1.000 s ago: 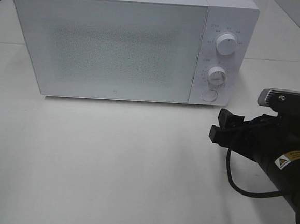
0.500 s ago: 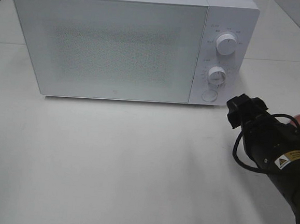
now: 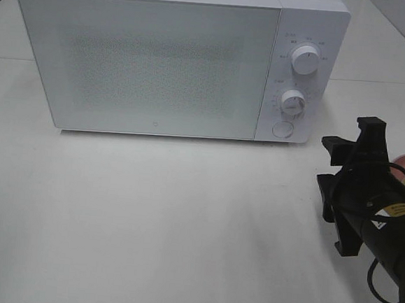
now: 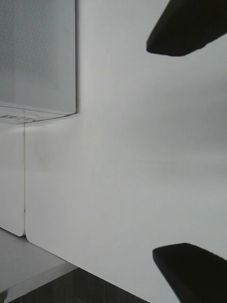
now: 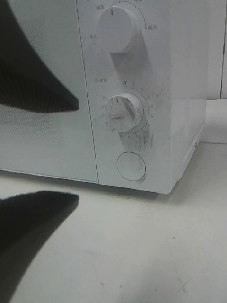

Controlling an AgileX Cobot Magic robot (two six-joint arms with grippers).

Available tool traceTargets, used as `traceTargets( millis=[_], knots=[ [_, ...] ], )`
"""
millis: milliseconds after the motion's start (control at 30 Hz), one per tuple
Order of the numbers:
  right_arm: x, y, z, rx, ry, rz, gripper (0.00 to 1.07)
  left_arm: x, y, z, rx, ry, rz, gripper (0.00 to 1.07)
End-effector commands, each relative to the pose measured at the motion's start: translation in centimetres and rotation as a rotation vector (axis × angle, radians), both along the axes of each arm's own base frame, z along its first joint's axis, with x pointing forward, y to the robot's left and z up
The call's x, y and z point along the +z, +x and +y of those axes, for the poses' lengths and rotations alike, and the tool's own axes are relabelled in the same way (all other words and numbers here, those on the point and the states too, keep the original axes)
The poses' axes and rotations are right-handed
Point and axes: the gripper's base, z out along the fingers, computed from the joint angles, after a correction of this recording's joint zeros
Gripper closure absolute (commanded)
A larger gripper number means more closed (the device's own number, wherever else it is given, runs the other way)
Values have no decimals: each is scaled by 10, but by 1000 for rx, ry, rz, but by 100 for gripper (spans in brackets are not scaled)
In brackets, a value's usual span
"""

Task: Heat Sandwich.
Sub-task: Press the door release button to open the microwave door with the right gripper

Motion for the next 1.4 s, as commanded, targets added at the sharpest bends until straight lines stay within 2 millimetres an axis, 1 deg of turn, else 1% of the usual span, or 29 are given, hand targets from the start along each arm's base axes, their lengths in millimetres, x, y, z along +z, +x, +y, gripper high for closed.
traceTargets(
  millis=[33, 67, 100, 133, 167, 467, 633, 700, 733, 767, 867, 933, 1067, 1100, 1200, 1300, 1400],
  knots=[
    [6, 2, 1, -9, 27, -61, 78, 0, -4, 0, 3, 1, -35, 5],
    [6, 2, 1, -9, 27, -59, 86, 0, -4, 0, 3, 1, -35, 5],
    [5, 2, 1, -7, 26, -55, 100, 0, -4, 0, 3, 1, -35, 5],
    [5, 2, 1, -7, 26, -55, 100, 0, -4, 0, 3, 1, -35, 5],
    [5, 2, 2, -4, 26, -54, 107, 0, -4, 0, 3, 1, -35, 5],
    [4, 2, 3, -2, 46, -34, 106, 0, -4, 0, 3, 1, -35, 5],
    [1, 4, 6, -2, 83, 15, 107, 0, -4, 0, 3, 1, -35, 5],
    [0, 8, 7, 16, 86, 34, 107, 0, -4, 0, 3, 1, -35, 5],
    [2, 14, 10, 48, 87, 40, 107, 0, -4, 0, 3, 1, -35, 5],
    [2, 14, 10, 48, 87, 40, 107, 0, -4, 0, 3, 1, -35, 5],
    [5, 29, 8, 65, 91, 45, 107, 0, -4, 0, 3, 1, -35, 5],
    [5, 32, 8, 69, 90, 52, 107, 0, -4, 0, 3, 1, -35, 5],
    [5, 45, 7, 83, 83, 78, 107, 0, -4, 0, 3, 1, -35, 5],
    [5, 45, 7, 83, 83, 78, 107, 0, -4, 0, 3, 1, -35, 5],
    [-2, 54, 8, 84, 76, 92, 107, 0, -4, 0, 3, 1, -35, 5],
    [-8, 59, 10, 91, 80, 106, 107, 0, -4, 0, 3, 1, -35, 5],
    [-14, 69, 17, 97, 90, 110, 107, 0, -4, 0, 3, 1, -35, 5]
  ],
)
